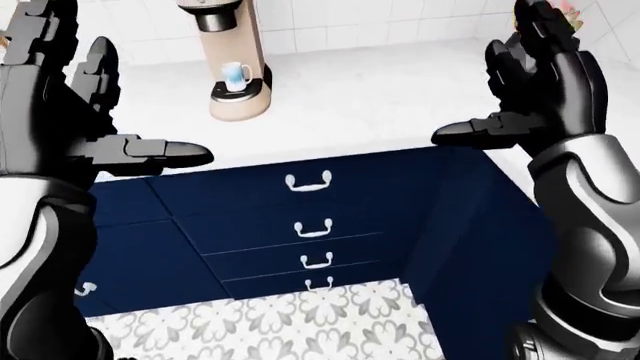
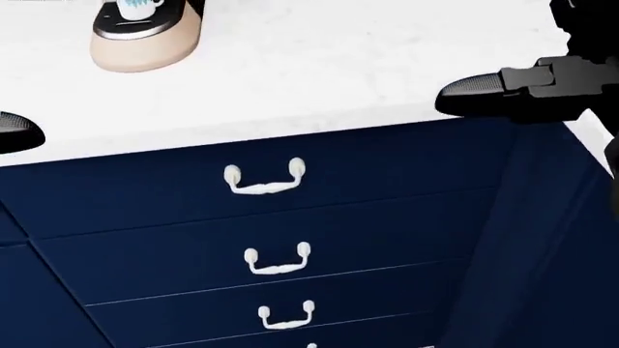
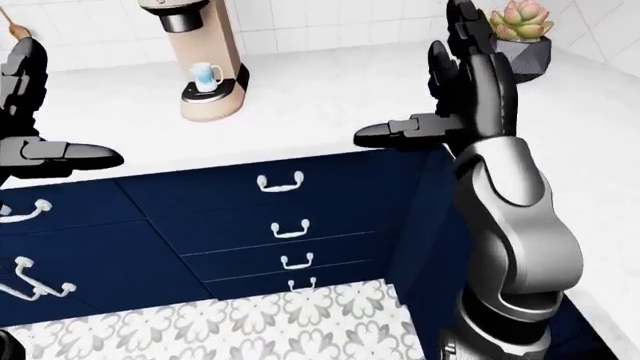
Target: Pick the mug from under the coffee machine dispenser and place it on the counter.
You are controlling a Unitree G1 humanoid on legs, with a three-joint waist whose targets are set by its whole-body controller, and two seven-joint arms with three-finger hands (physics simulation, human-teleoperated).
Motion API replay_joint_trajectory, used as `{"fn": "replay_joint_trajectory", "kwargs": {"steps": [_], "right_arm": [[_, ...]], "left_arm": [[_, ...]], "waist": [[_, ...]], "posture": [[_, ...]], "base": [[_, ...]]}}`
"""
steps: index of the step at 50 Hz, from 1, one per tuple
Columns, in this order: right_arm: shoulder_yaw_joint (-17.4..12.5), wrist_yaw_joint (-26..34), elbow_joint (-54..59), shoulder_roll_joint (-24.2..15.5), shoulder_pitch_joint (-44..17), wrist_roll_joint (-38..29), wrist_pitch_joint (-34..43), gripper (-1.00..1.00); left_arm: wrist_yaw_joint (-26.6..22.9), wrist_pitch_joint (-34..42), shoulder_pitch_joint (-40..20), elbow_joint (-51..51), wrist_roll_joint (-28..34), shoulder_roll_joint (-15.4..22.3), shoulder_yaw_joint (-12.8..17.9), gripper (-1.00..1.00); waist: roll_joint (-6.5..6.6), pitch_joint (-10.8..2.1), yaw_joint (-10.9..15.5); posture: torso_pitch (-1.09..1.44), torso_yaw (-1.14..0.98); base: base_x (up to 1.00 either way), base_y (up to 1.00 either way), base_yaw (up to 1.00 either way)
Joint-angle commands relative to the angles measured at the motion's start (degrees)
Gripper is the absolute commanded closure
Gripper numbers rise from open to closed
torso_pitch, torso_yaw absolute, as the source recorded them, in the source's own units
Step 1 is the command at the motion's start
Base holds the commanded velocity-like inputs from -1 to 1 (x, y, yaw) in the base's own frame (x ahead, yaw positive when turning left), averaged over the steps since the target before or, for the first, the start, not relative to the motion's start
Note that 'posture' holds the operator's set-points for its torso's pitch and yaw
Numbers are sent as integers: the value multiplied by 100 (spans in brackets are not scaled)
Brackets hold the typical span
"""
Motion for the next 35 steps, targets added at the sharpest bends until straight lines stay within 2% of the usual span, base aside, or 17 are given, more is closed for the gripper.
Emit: {"fn": "replay_joint_trajectory", "kwargs": {"steps": [1,2,4,5,7,12,15,16,18,20,23,26,27,28,29,31,35], "right_arm": [[21,-35,-92,-24,-122,100,-87,-100],[14,-53,-108,-37,-138,129,-59,-100],[30,-71,-65,-49,-130,127,-125,-100],[30,-77,-67,-55,-131,136,-125,-100],[20,-100,-111,-69,-139,177,-80,-100],[16,-137,-105,-84,-126,227,-87,-100],[29,-148,-107,-86,-111,235,-100,-100],[19,-150,-110,-93,-117,246,-91,-100],[27,-156,-107,-99,-115,250,-97,-100],[24,-160,-97,-104,-121,258,-99,-100],[20,-170,-93,-107,-125,270,-98,-100],[5,-191,-92,-110,-151,300,-81,-100],[2,-198,-94,-112,-149,309,-78,-100],[-1,-205,-105,-114,-147,323,-65,-100],[0,-208,-107,-118,-146,328,-65,-100],[-6,-218,-113,-135,-160,345,-49,-100],[-9,-233,-97,-161,-187,367,-48,-100]], "left_arm": [[49,-79,-88,-27,6,80,103,-100],[51,-81,-89,-22,-1,91,102,-100],[58,-105,-56,-28,0,72,83,-100],[64,-94,-63,-33,-6,76,85,-100],[76,-60,-80,-53,-36,93,108,-100],[72,-95,-46,-34,-34,101,101,-100],[69,-83,-32,-49,-42,108,113,-100],[72,-92,-30,-43,-35,103,102,-100],[76,-84,-38,-43,-38,102,102,-100],[74,-83,-25,-54,-38,101,108,-100],[77,-86,-22,-60,-30,95,96,-100],[78,-86,-24,-56,-31,93,106,-100],[79,-86,-26,-55,-31,94,108,-100],[80,-80,-38,-50,-35,98,105,-100],[83,-72,-50,-47,-40,103,105,-100],[83,-68,-59,-39,-44,113,110,-100],[83,-84,-49,-33,-37,121,106,-100]], "waist": [[126,-161,22],[142,-271,16],[157,-64,64],[103,-51,102],[-29,-99,111],[-331,-28,152],[-678,-109,184],[-502,-83,129],[-617,-89,125],[-594,-147,100],[-471,-63,80],[-185,-37,38],[-29,-101,27],[235,-189,26],[103,-182,57],[111,-78,87],[-122,-94,110]], "posture": [[0,0],[0,0],[0,0],[0,0],[0,0],[0,0],[0,0],[0,0],[0,0],[0,0],[0,0],[0,0],[0,0],[0,0],[0,0],[0,0],[0,0]], "base": [[18,32,0],[18,31,0],[18,32,0],[17,32,0],[18,31,0],[17,32,0],[16,31,0],[18,31,0],[16,31,0],[16,31,0],[16,31,0],[15,32,0],[14,31,0],[15,30,0],[14,31,0],[13,30,0],[13,29,0]]}}
